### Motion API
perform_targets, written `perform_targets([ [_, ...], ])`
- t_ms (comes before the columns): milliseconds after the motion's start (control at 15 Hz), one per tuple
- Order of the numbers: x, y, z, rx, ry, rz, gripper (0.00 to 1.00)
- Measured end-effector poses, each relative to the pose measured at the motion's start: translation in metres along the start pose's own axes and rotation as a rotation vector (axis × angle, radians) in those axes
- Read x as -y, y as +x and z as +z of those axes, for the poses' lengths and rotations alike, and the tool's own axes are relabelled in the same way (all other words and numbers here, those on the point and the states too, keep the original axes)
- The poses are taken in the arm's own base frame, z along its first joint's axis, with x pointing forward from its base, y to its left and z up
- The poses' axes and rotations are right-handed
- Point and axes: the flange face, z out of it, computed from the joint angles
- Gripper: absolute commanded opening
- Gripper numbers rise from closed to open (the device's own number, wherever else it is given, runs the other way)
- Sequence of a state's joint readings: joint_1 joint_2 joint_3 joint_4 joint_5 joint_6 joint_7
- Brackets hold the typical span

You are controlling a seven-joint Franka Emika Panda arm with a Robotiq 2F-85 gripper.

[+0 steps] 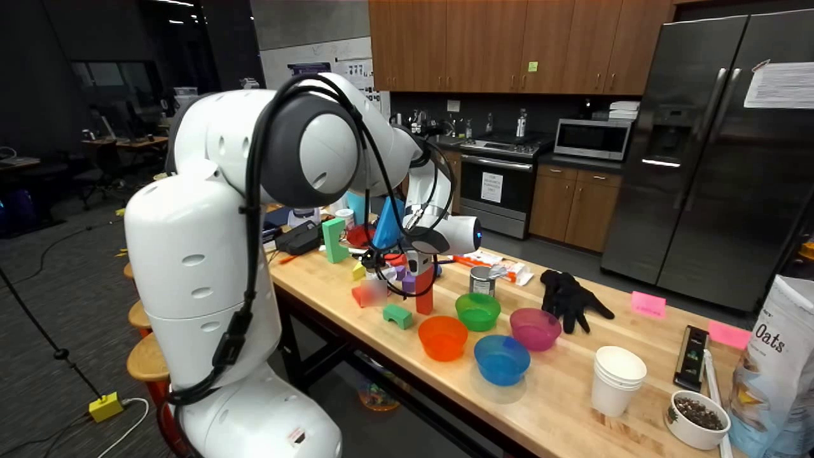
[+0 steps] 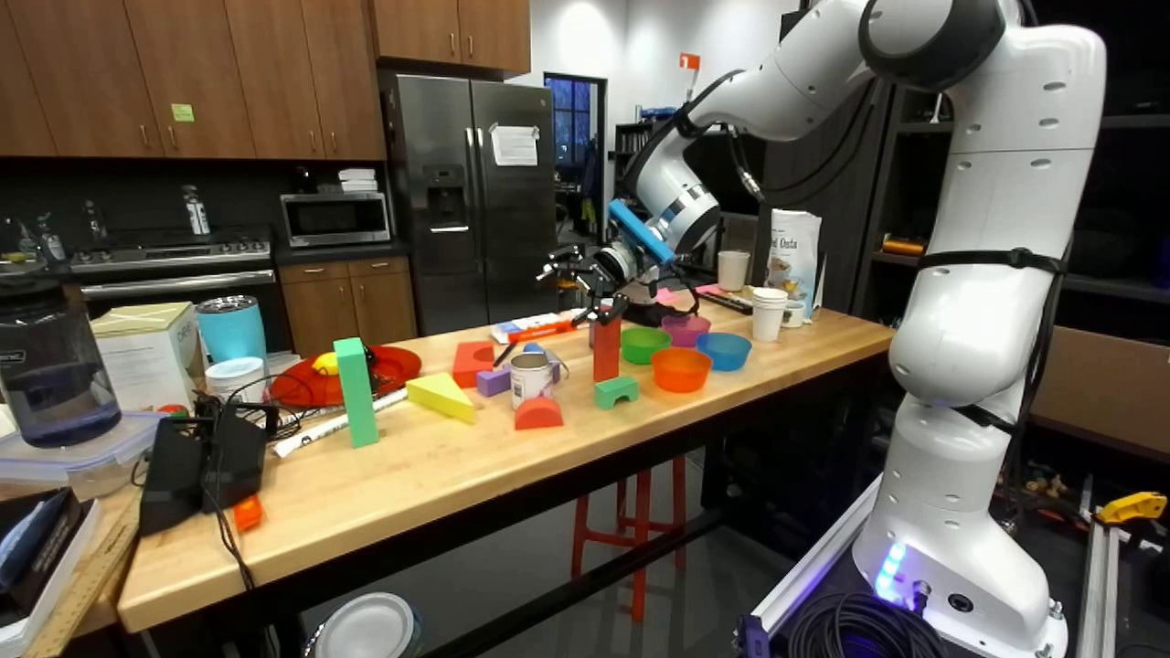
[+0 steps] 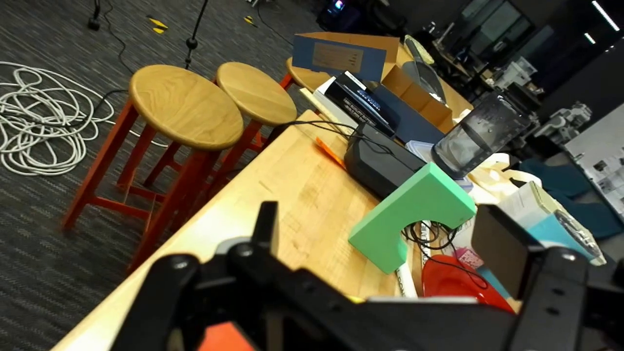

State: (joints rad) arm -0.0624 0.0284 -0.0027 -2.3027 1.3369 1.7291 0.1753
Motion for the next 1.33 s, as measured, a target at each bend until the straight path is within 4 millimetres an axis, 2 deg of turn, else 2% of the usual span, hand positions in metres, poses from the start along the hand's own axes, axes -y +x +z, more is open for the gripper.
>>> perform_targets([
  [267,-0.005,0.002,0.0,0.002,0.009,0.048,1.0],
  [600,-0.033,0.011,-0.002,-0.042,0.045,0.304,1.0],
  [1067,-0.054,0.002,-0.01,-0.13,0.129,0.653,1.0],
  [1333,-0.078,-0.003,-0.007,-0.135,0.187,0.865,1.0],
])
